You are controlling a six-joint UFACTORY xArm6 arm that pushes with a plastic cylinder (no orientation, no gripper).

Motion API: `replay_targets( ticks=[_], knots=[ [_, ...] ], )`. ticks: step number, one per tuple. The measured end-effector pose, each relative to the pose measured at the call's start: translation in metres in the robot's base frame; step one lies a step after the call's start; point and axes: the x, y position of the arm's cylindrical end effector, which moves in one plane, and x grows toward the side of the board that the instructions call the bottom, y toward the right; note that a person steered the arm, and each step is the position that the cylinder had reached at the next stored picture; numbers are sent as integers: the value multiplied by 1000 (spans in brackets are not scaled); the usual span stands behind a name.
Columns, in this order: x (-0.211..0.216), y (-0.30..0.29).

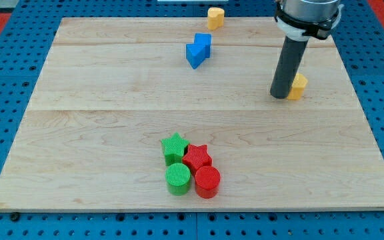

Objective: Push the blue triangle towards the yellow hexagon

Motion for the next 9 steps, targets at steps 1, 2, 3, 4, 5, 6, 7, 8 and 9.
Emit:
replay_targets(
  ticks=[1, 2, 3, 4, 5, 6, 7, 8, 9],
  knots=[
    [3, -60],
    [-17, -158],
    [-48, -242],
    [-94, -257],
    [-114, -221],
    [-120, -154],
    [-100, -98],
    [-85, -65],
    [-84, -127]
  ],
)
